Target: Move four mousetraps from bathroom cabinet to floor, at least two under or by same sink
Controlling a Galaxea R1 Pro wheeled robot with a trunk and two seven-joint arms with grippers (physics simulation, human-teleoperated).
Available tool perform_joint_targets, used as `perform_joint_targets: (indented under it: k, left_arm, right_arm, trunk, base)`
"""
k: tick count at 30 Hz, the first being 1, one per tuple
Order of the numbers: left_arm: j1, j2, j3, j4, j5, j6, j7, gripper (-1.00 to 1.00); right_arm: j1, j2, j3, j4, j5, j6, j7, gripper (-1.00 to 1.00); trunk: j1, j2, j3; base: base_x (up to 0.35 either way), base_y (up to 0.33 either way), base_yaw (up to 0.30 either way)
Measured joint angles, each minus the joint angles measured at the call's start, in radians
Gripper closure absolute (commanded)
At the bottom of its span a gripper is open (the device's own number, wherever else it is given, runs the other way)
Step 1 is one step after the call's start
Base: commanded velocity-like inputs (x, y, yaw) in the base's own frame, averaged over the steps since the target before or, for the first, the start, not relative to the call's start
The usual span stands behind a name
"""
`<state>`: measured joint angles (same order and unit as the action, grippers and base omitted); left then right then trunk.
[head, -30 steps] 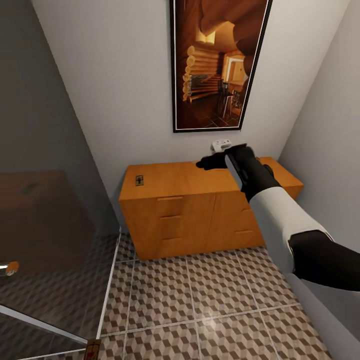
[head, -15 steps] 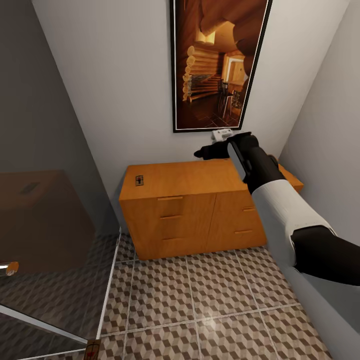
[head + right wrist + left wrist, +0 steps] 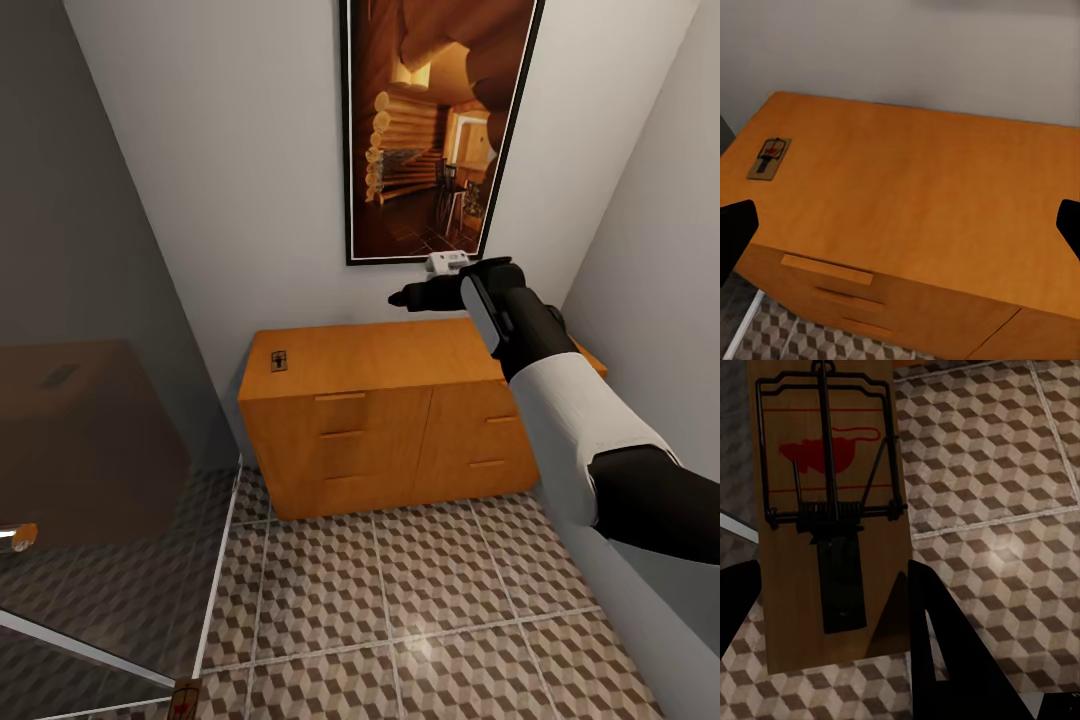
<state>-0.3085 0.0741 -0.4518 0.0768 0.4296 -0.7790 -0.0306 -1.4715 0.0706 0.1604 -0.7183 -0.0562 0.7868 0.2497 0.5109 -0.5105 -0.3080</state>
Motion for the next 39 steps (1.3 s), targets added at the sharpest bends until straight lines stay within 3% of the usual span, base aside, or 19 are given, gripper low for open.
perform_joint_targets:
  k: [7, 11, 17, 26, 31, 34, 37, 39]
  left_arm:
    - [0.0, 0.0, 0.0, 0.0, 0.0, 0.0, 0.0, 1.0]
    - [0.0, 0.0, 0.0, 0.0, 0.0, 0.0, 0.0, 1.0]
    - [0.0, 0.0, 0.0, 0.0, 0.0, 0.0, 0.0, 1.0]
    - [0.0, 0.0, 0.0, 0.0, 0.0, 0.0, 0.0, 1.0]
    - [0.0, 0.0, 0.0, 0.0, 0.0, 0.0, 0.0, 1.0]
    - [0.0, 0.0, 0.0, 0.0, 0.0, 0.0, 0.0, 1.0]
    - [0.0, 0.0, 0.0, -0.001, 0.0, 0.0, 0.0, 1.0]
    - [0.0, 0.0, 0.0, 0.0, 0.0, 0.0, 0.0, 1.0]
  right_arm:
    - [0.0, -0.005, 0.006, 0.008, 0.024, -0.002, -0.037, -1.0]
    - [0.0, -0.007, 0.007, 0.01, 0.066, -0.002, -0.103, -1.0]
    - [0.0, -0.008, 0.007, 0.01, 0.125, -0.001, -0.138, -1.0]
    - [0.001, -0.012, 0.003, 0.01, 0.145, -0.002, -0.146, -1.0]
    - [0.0, -0.039, 0.0, 0.01, 0.145, -0.002, -0.152, -1.0]
    - [0.0, -0.064, -0.015, 0.01, 0.145, -0.003, -0.153, -1.0]
    - [0.001, -0.079, -0.057, 0.011, 0.145, -0.004, -0.154, -1.0]
    - [0.001, -0.09, -0.104, 0.011, 0.145, -0.005, -0.156, -1.0]
  trunk:
    - [0.0, 0.0, 0.0]
    - [0.0, 0.0, 0.0]
    - [0.0, 0.0, 0.0]
    - [0.0, 0.0, 0.0]
    - [0.0, 0.0, 0.0]
    - [0.0, 0.0, 0.0]
    - [0.0, 0.0, 0.0]
    - [0.0, 0.0, 0.0]
  base:
    - [0.0, 0.0, 0.0]
    - [0.0, 0.0, 0.0]
    - [0.0, 0.0, 0.0]
    - [0.0, 0.0, 0.0]
    - [0.0, 0.0, 0.0]
    - [0.0, 0.0, 0.0]
    - [0.0, 0.0, 0.0]
    - [0.0, 0.0, 0.0]
